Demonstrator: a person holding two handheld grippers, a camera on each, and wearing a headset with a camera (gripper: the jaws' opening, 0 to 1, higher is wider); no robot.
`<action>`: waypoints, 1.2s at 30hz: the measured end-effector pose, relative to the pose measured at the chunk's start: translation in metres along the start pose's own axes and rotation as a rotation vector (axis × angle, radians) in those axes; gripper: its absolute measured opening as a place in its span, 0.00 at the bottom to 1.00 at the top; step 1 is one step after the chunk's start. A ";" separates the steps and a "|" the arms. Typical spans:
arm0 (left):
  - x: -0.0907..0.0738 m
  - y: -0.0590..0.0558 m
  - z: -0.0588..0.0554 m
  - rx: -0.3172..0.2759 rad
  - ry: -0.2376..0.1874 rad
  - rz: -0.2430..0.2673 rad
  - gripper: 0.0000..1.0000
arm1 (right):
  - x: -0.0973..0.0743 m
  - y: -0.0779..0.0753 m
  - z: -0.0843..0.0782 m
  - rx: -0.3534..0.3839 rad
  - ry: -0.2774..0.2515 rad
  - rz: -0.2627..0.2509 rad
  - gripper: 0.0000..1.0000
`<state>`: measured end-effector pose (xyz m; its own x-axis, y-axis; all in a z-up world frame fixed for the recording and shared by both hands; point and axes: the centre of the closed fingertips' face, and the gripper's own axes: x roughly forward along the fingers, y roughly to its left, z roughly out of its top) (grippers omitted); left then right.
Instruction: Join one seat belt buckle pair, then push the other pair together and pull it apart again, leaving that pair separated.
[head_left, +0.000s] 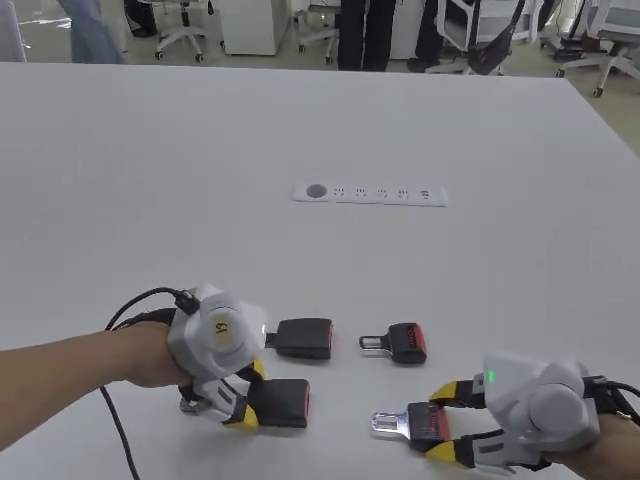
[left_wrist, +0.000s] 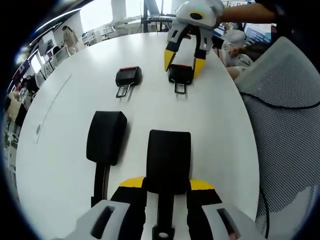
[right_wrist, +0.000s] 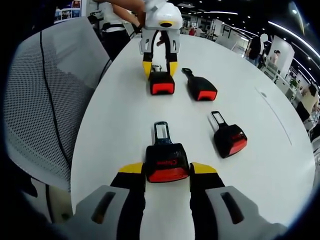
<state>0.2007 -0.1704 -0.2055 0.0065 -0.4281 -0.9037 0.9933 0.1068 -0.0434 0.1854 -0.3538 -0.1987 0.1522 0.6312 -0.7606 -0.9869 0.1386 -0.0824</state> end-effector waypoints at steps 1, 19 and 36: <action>0.000 0.000 0.000 0.000 0.002 -0.001 0.31 | 0.001 0.000 0.001 -0.001 0.000 0.000 0.32; 0.002 -0.001 0.000 -0.001 0.000 -0.010 0.32 | 0.020 -0.009 0.011 -0.008 -0.002 0.002 0.32; 0.001 -0.001 -0.002 0.018 0.021 -0.013 0.31 | 0.036 -0.007 0.032 -0.022 -0.010 0.012 0.32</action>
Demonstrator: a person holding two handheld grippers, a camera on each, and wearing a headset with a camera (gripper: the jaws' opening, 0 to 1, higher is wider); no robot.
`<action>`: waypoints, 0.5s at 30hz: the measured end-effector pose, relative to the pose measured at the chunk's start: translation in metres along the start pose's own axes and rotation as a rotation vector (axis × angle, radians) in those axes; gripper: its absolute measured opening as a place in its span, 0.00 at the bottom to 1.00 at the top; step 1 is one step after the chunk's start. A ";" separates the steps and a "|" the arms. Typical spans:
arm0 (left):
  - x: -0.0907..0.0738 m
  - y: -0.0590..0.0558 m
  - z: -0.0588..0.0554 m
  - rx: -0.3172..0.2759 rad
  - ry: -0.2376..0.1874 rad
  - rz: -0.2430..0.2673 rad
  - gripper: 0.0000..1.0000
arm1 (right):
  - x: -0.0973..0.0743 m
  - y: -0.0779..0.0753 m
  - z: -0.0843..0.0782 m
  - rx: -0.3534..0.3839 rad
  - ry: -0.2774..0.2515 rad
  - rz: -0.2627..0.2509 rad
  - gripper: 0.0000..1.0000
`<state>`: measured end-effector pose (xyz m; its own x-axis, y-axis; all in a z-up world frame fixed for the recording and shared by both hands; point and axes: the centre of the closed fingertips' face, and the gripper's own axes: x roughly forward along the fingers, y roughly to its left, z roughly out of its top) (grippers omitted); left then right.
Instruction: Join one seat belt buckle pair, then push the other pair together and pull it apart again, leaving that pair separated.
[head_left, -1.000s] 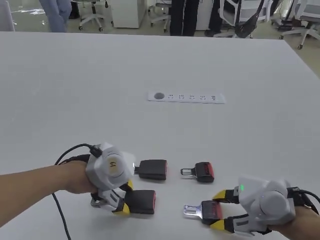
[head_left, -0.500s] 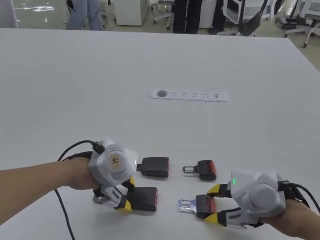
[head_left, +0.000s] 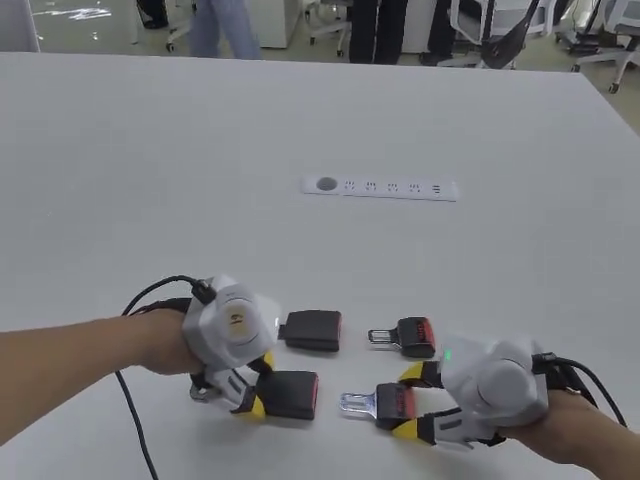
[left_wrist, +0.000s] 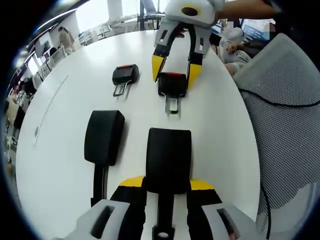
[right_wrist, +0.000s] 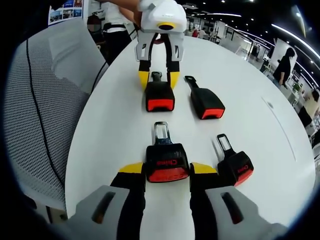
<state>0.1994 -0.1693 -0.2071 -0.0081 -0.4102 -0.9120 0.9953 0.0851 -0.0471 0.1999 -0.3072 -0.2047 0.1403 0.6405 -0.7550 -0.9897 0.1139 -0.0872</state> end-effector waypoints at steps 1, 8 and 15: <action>0.000 0.000 0.000 0.000 0.002 0.000 0.31 | 0.001 0.000 0.002 0.000 0.001 0.001 0.32; 0.001 0.002 -0.003 0.004 0.013 0.000 0.32 | 0.008 0.000 0.009 -0.006 0.006 0.006 0.32; 0.001 0.002 -0.002 0.002 0.015 0.001 0.32 | 0.013 -0.001 0.015 -0.006 0.010 0.009 0.32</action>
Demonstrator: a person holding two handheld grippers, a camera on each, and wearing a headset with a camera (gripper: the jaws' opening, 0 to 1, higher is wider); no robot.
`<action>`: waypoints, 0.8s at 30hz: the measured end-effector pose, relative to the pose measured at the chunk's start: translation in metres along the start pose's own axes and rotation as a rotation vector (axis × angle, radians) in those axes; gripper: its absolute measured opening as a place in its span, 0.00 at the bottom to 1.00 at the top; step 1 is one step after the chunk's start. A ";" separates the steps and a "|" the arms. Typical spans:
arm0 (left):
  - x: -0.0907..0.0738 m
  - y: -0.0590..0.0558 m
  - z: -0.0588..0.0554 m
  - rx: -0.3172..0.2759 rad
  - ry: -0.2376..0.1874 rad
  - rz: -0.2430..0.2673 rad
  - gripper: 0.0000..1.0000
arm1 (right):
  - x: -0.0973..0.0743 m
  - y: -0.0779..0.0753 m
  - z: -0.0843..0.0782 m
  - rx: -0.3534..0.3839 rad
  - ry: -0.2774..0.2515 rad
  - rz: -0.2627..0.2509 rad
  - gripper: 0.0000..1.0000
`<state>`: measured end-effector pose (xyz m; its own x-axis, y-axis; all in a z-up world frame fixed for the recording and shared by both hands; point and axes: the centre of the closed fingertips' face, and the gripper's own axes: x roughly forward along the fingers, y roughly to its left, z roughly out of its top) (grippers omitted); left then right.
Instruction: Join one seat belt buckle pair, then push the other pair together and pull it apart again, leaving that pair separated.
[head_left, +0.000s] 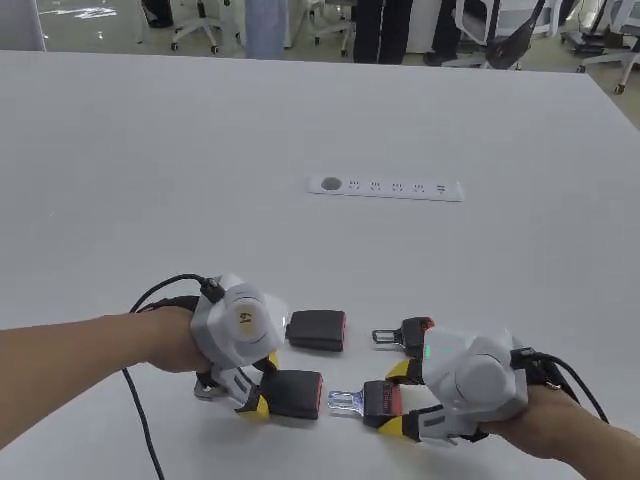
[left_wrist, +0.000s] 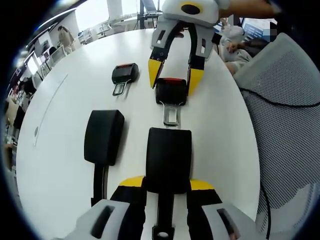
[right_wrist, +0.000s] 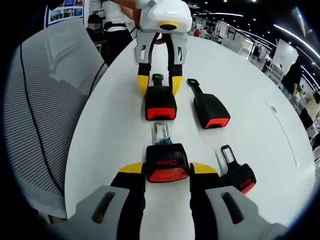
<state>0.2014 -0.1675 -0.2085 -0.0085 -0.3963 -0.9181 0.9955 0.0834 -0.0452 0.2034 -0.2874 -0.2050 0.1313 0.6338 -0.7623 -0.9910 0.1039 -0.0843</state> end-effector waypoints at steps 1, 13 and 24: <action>0.000 0.000 0.000 0.001 0.001 0.000 0.32 | 0.001 -0.001 0.000 0.001 0.001 -0.001 0.32; 0.000 -0.001 0.000 -0.004 -0.002 0.001 0.32 | 0.004 0.002 0.008 -0.002 0.004 0.003 0.32; 0.000 -0.001 0.001 0.002 0.000 0.003 0.31 | 0.008 0.003 0.014 0.000 -0.002 0.005 0.32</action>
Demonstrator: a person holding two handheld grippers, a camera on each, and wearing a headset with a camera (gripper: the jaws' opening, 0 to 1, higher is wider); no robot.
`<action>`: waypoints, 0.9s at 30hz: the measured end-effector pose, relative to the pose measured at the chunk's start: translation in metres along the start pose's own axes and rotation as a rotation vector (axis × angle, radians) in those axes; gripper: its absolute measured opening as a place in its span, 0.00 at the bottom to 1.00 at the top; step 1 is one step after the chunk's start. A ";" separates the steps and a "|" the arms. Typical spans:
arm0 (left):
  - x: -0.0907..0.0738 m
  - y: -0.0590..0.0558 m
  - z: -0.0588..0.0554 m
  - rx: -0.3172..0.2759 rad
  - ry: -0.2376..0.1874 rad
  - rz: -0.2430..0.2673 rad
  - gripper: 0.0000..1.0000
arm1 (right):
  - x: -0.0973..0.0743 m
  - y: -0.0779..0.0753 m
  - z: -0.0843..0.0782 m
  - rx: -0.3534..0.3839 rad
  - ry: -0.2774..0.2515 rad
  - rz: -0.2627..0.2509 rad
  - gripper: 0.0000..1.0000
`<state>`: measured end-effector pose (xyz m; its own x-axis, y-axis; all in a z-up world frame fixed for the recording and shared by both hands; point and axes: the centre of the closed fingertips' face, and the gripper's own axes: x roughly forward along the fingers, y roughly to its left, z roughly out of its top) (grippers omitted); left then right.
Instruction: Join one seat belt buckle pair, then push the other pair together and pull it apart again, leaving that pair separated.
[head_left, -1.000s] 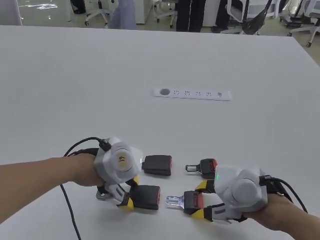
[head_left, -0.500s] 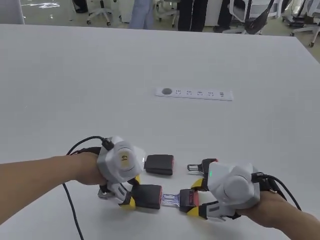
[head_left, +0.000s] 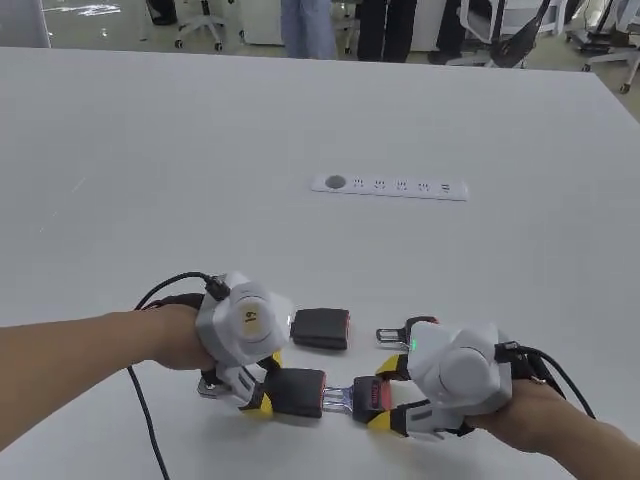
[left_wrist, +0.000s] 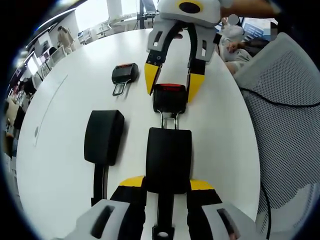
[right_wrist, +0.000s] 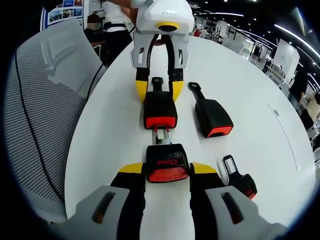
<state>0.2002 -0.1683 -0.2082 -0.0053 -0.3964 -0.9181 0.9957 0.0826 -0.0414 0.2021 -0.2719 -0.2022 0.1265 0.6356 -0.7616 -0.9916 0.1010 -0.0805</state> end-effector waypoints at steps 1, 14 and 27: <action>0.000 0.000 0.000 -0.001 -0.001 0.001 0.31 | 0.000 0.000 0.001 0.001 -0.003 0.000 0.32; -0.001 -0.001 0.002 -0.014 -0.013 0.006 0.31 | 0.004 0.000 0.007 0.013 -0.025 -0.003 0.32; 0.000 -0.001 0.001 -0.022 -0.037 0.010 0.31 | 0.005 0.001 0.006 0.037 -0.059 -0.002 0.32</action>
<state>0.1996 -0.1693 -0.2076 0.0083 -0.4286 -0.9035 0.9935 0.1064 -0.0414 0.2019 -0.2634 -0.2024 0.1313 0.6793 -0.7220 -0.9898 0.1300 -0.0577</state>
